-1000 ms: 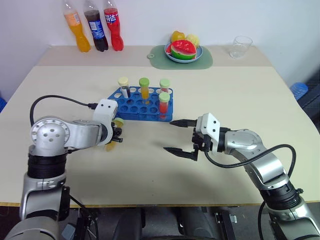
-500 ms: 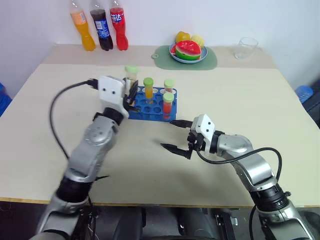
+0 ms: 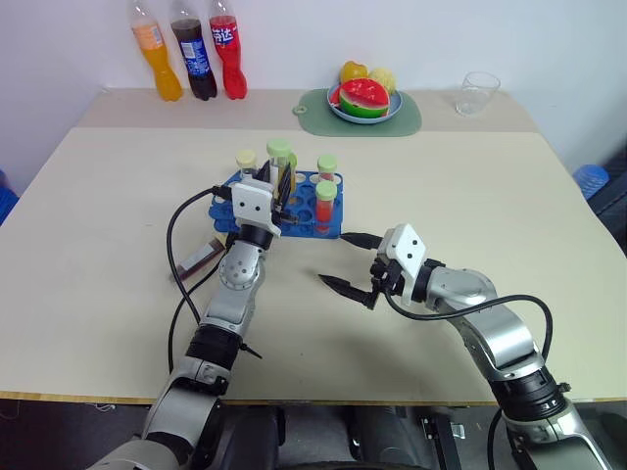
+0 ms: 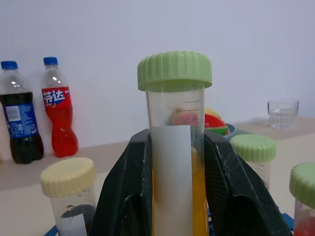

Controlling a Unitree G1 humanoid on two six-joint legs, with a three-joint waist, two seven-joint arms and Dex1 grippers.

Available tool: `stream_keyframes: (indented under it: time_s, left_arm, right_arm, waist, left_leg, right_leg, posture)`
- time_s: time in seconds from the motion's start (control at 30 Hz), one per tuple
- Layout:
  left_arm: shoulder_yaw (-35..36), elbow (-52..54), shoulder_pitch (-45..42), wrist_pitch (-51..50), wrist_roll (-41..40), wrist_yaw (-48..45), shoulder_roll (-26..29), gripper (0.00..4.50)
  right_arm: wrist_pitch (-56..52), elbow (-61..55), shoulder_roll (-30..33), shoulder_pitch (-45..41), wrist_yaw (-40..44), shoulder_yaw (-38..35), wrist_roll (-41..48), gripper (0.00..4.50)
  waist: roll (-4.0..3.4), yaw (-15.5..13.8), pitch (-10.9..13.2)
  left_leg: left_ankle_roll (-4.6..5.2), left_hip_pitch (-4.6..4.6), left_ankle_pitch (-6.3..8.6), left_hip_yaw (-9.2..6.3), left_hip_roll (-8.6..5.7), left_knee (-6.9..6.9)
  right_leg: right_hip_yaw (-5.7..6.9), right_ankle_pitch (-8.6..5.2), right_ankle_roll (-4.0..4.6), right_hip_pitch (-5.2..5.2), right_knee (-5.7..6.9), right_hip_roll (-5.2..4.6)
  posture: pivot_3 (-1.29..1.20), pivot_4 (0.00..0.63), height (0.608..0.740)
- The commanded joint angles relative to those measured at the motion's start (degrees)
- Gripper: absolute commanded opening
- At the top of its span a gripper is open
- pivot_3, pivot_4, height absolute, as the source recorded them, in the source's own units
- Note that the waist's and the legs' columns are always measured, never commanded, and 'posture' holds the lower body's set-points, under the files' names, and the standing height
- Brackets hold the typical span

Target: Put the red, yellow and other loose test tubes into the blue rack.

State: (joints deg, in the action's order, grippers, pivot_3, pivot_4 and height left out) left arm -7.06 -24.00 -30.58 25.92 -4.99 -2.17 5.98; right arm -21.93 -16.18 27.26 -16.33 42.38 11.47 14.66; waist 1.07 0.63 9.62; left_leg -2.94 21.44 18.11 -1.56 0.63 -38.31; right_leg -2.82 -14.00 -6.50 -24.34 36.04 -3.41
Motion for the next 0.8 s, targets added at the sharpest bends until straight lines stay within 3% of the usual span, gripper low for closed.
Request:
stream_keyframes:
  time_s: [0.03,0.47,0.73,0.77,0.8]
  left_arm:
    - [1.54,-3.53,-2.22,3.54,0.64,-1.04,-1.69,0.82]
    - [3.75,-12.13,-4.60,5.60,2.22,-3.61,-4.92,0.82]
    - [5.11,-15.43,-3.96,11.96,3.26,-2.77,-5.55,0.82]
    - [5.24,-15.56,-3.80,12.06,2.85,-3.27,-5.69,1.86]
    - [5.43,-15.52,-3.63,12.05,2.48,-3.63,-5.84,2.33]
  right_arm:
    - [-0.04,-3.32,0.19,0.09,-0.46,-1.37,0.45,4.50]
    - [-0.28,-3.45,0.62,-0.16,-0.37,-1.58,0.44,4.50]
    - [0.11,-3.22,0.29,-0.03,-0.58,-1.34,0.15,4.50]
    - [0.10,-3.26,0.24,-0.02,-0.64,-1.32,0.13,4.50]
    - [0.11,-3.27,0.18,-0.04,-0.69,-1.30,0.12,4.50]
  waist:
    - [0.00,-0.02,0.00]
    - [0.00,-0.13,0.00]
    - [0.00,-0.05,0.00]
    - [0.00,-0.02,0.00]
    - [0.00,-0.03,0.00]
  left_leg:
    - [0.00,0.00,0.00,0.00,0.00,0.00]
    - [0.04,-0.01,-0.02,-0.01,0.00,-0.02]
    - [0.04,-0.02,-0.02,-0.02,0.00,-0.02]
    - [0.04,-0.02,-0.02,-0.02,0.00,-0.02]
    - [0.04,-0.03,-0.02,-0.02,0.00,-0.02]
  right_leg:
    - [0.00,0.00,0.00,0.00,0.00,0.00]
    - [0.01,0.00,-0.01,0.03,0.03,0.01]
    - [0.02,0.00,-0.01,0.03,0.05,0.01]
    - [0.02,0.00,-0.01,0.03,0.05,0.01]
    - [0.02,0.00,-0.01,0.03,0.06,0.01]
  posture:
    - [0.00,0.150,0.734]
    - [0.00,0.150,0.734]
    - [0.00,0.150,0.734]
    - [0.00,0.150,0.734]
    - [0.00,0.150,0.734]
